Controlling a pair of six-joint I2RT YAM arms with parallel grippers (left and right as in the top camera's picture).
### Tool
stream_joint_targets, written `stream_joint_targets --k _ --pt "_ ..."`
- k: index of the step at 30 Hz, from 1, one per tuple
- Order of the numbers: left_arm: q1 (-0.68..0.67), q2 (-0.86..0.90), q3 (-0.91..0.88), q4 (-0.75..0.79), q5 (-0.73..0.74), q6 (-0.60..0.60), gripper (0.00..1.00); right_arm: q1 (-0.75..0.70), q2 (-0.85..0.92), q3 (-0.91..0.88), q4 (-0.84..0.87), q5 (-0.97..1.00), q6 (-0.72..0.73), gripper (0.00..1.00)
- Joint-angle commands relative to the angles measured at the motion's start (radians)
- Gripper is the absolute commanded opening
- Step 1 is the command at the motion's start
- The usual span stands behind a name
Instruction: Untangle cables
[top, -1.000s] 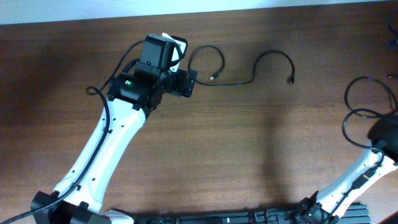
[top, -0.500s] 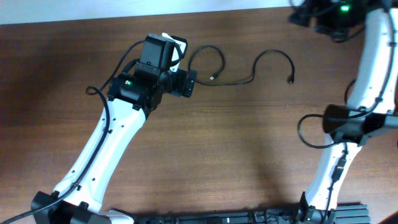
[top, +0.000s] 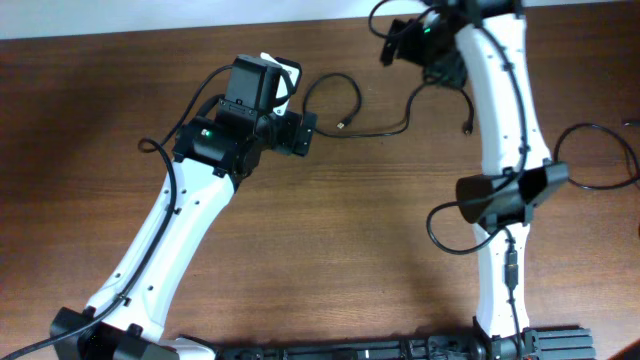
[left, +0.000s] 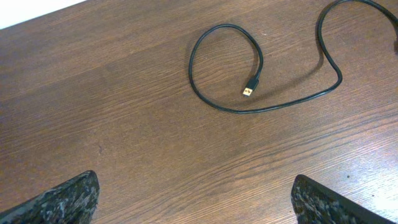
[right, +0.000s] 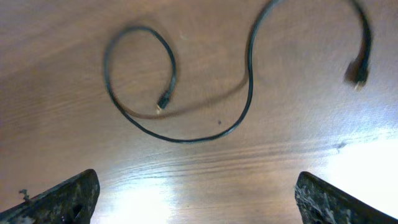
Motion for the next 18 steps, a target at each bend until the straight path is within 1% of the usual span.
stream_joint_targets --k 1,2,6,14,15,16,18 --pt "0.002 -0.023 0.004 0.001 -0.011 -0.013 0.99 0.015 0.025 -0.095 0.006 0.071 0.207 0.99" --pt "0.002 -0.023 0.004 0.001 -0.011 -0.013 0.99 0.015 0.025 -0.137 0.010 0.071 0.252 0.99" --pt "0.002 -0.023 0.004 0.001 -0.011 -0.013 0.99 0.015 0.025 -0.259 0.034 0.054 0.309 0.99" --pt "0.002 -0.023 0.004 0.001 -0.011 -0.013 0.99 0.016 0.025 -0.522 0.210 -0.101 0.309 1.00" --pt "0.001 -0.023 0.004 0.001 -0.011 -0.013 0.99 0.016 0.025 -0.561 0.244 -0.126 0.309 0.93" --pt "0.002 -0.023 0.004 0.001 -0.011 -0.013 0.99 0.016 0.025 -0.601 0.280 -0.154 0.309 0.84" --pt "0.002 -0.023 0.004 0.001 -0.011 -0.013 0.99 0.020 0.025 -0.652 0.323 -0.177 0.309 0.78"
